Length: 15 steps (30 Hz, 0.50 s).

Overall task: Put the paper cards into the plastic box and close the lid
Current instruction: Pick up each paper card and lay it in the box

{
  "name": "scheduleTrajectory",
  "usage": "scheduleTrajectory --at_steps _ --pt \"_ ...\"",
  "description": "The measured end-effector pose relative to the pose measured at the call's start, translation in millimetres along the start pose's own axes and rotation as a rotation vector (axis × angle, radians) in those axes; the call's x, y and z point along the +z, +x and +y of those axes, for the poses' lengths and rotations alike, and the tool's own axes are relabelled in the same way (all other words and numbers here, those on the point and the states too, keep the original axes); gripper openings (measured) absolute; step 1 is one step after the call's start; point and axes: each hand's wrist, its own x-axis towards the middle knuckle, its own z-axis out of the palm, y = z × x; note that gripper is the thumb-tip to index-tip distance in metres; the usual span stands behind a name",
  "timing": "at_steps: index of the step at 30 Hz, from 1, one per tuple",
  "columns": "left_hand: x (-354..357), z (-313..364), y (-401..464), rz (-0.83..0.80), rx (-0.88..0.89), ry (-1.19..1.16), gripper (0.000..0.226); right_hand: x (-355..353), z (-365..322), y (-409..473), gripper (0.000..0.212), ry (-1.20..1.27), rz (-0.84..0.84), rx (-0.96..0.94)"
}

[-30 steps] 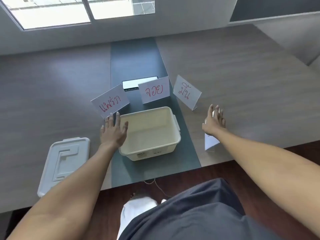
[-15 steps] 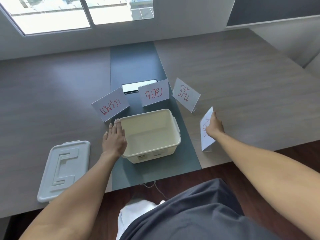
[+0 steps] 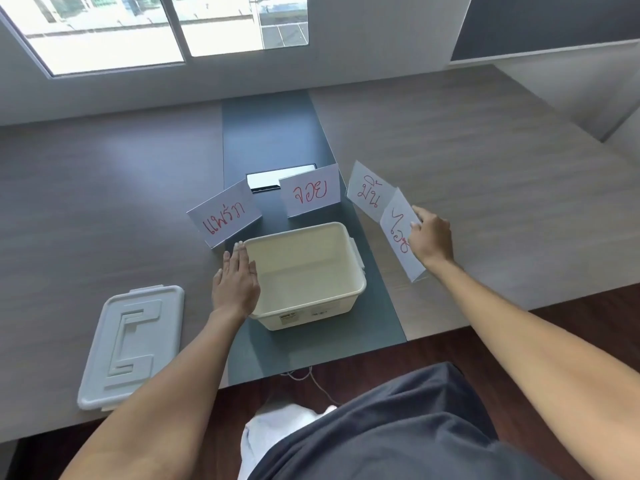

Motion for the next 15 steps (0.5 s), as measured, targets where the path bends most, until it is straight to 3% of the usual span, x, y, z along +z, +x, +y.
scheduleTrajectory --at_steps 7,15 --pt "-3.8 -0.4 -0.9 -0.038 -0.007 -0.015 0.058 -10.4 -60.6 12.7 0.044 0.141 0.030 -0.120" --pt "-10.8 -6.4 2.8 -0.121 0.023 -0.081 0.058 -20.9 -124.3 11.4 0.038 0.461 -0.187 -0.204"
